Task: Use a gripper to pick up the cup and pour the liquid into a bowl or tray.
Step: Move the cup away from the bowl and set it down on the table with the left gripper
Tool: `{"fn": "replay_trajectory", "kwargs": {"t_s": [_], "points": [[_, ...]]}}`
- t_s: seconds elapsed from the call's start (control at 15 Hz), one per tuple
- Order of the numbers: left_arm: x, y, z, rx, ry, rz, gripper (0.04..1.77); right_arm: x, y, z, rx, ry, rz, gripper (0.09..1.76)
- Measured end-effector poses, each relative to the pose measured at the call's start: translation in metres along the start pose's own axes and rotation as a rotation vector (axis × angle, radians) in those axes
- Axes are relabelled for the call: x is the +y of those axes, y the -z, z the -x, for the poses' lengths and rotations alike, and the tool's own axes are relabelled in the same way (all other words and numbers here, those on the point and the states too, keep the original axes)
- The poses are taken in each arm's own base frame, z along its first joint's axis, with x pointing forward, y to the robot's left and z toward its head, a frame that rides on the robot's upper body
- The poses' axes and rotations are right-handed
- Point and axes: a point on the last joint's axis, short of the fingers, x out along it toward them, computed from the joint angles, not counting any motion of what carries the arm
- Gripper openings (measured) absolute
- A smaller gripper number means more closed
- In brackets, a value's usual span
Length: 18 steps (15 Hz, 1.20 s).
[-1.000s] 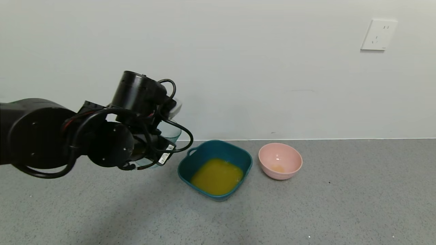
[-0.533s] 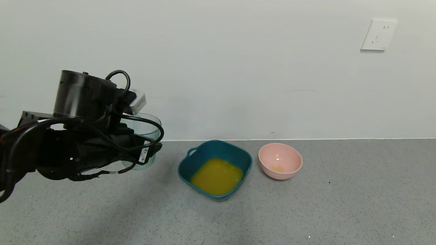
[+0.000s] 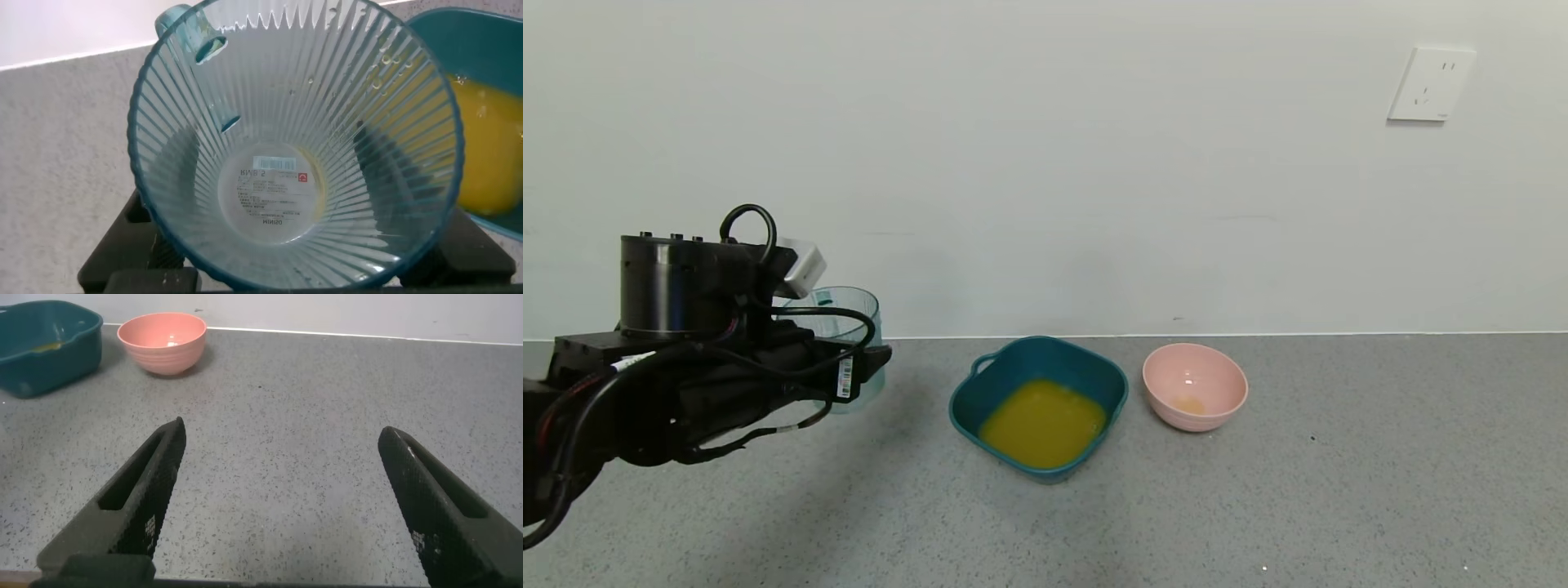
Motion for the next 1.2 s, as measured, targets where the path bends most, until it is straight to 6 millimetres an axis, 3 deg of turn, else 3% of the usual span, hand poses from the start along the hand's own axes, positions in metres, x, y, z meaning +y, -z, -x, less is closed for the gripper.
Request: {"fn": "replay_trajectory", "kwargs": {"t_s": [0.6,1.2], "points": [[0.031,0.016,-0.051,0.01,-0.053,0.075,1.31,0.0,0.0,0.0,0.001,0.0,0.0,1.71],[0.025,0.04,-0.096,0.121,0.002,0.121,1.31,0.0,0.0,0.0,0.001,0.0,0.0,1.71]]}}
